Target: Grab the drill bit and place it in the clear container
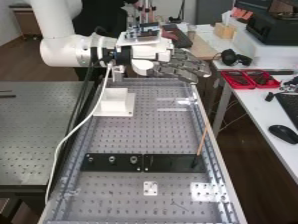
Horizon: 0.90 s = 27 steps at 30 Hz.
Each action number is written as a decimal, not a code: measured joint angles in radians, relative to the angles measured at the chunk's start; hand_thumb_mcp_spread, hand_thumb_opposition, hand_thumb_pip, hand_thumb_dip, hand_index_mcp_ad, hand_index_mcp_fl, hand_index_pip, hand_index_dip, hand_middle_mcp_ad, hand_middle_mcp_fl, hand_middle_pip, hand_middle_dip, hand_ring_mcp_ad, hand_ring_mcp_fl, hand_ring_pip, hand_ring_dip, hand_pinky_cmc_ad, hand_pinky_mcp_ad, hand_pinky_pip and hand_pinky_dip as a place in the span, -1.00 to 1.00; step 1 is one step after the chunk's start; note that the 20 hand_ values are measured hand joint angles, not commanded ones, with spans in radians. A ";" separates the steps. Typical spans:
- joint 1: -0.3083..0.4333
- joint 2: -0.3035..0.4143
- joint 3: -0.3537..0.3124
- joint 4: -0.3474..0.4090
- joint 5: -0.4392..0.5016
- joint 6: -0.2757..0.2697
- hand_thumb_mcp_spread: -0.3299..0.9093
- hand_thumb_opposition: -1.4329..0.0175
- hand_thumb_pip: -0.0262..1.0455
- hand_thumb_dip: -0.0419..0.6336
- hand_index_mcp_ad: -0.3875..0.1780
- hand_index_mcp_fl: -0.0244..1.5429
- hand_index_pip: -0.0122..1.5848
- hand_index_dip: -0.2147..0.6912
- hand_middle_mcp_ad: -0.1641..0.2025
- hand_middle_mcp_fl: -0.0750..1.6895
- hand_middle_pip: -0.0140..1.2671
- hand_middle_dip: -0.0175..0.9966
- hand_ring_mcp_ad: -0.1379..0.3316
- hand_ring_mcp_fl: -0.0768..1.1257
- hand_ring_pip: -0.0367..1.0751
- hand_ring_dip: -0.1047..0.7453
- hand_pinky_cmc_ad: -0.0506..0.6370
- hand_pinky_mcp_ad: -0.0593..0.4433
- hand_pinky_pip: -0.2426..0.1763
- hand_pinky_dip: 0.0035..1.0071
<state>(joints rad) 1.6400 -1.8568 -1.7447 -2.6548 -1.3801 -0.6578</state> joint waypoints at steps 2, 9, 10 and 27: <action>0.001 0.000 0.005 -0.010 -0.007 0.004 -0.17 0.08 0.10 -0.57 0.18 -0.80 -0.48 0.10 0.17 -0.82 -0.79 -0.53 0.50 -0.86 -0.79 -0.63 -0.05 -0.18 -0.47 -0.28; 0.001 0.001 0.013 -0.020 -0.012 0.005 -0.17 0.08 0.10 -0.58 0.18 -0.79 -0.48 0.10 0.19 -0.81 -0.79 -0.53 0.51 -0.86 -0.79 -0.63 -0.05 -0.18 -0.47 -0.28; 0.000 0.001 0.014 -0.020 -0.012 0.002 -0.17 0.08 0.10 -0.58 0.18 -0.79 -0.48 0.10 0.19 -0.81 -0.79 -0.53 0.49 -0.86 -0.79 -0.63 -0.05 -0.17 -0.47 -0.28; 0.001 0.003 0.035 -0.038 -0.014 -0.014 -0.17 0.08 0.10 -0.58 0.18 -0.74 -0.48 0.10 0.17 -0.81 -0.79 -0.53 0.49 -0.86 -0.79 -0.63 -0.05 -0.15 -0.45 -0.28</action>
<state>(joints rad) 1.6413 -1.8539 -1.7097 -2.6928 -1.3936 -0.6720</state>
